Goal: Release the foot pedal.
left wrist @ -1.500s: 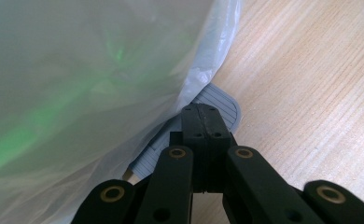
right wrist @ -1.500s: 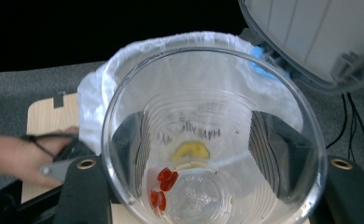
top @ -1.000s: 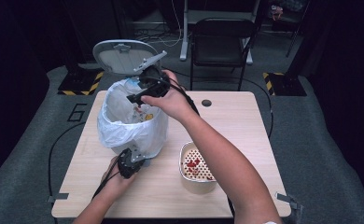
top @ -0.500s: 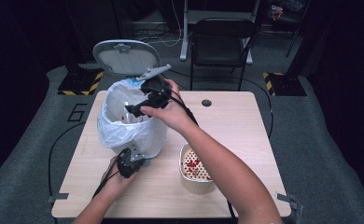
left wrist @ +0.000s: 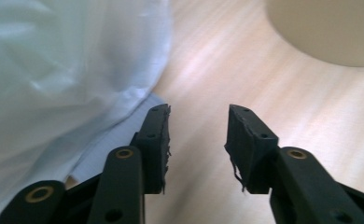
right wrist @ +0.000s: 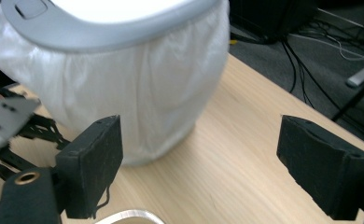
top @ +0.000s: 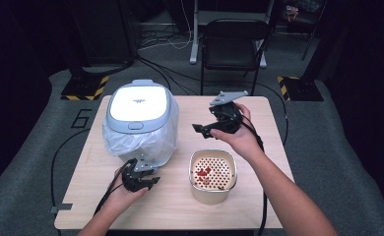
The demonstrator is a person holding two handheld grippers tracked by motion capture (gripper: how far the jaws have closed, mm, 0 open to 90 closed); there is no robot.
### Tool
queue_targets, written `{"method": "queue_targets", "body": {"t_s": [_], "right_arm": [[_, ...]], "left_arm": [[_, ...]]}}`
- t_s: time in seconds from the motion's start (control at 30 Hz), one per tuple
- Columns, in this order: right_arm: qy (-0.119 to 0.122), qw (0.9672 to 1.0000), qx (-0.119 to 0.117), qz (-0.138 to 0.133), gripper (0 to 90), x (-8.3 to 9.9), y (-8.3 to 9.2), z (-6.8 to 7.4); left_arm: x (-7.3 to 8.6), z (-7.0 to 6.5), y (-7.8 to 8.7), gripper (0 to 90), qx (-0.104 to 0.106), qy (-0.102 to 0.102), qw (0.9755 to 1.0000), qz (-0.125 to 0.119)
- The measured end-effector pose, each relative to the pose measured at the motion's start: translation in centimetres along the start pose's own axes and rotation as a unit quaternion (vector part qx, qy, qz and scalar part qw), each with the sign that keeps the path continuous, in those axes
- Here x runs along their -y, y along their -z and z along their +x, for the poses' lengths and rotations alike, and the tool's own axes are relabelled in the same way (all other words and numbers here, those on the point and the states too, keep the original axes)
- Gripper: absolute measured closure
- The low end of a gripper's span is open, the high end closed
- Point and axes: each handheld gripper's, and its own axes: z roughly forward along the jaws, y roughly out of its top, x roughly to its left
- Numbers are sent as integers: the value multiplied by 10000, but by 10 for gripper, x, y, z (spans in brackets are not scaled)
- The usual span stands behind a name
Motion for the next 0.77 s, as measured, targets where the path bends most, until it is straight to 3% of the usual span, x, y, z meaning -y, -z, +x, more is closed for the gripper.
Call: {"method": "queue_targets", "body": {"t_s": [0.03,0.13,0.2,0.23,0.33,0.4,0.47,0.6,0.67,0.7,0.73,0.77], "right_arm": [[19,10000,9,0,145,9,4,-4],[-34,10000,38,-15,148,20,8,-7],[4,9999,168,-9,147,38,13,-12],[-26,9997,226,0,147,44,15,-14],[-91,9994,343,60,148,55,20,-18],[-163,9991,391,55,151,63,25,-22],[-190,9987,478,11,159,71,30,-26],[-311,9967,746,-49,159,87,40,-33],[-289,9954,908,-27,158,97,44,-37],[-355,9947,969,-45,158,102,45,-38],[-407,9936,1048,-56,156,109,46,-42],[-488,9921,1158,-56,155,119,47,-46]], "left_arm": [[1,-1,1,569,1,-55,10000,40],[3,-3,3,548,57,18,10000,23],[7,-4,7,535,160,72,9998,-9],[9,-3,8,530,168,-13,9999,14],[16,-2,13,515,221,172,9996,-15],[18,0,14,509,221,183,9996,5],[27,2,17,495,150,344,9993,-58],[40,12,22,445,36,412,9991,-101],[46,17,23,422,-21,582,9982,-146],[50,23,24,411,-175,469,9986,-171],[55,27,25,397,-142,718,9971,-192],[55,27,25,386,-142,718,9971,-192]]}}
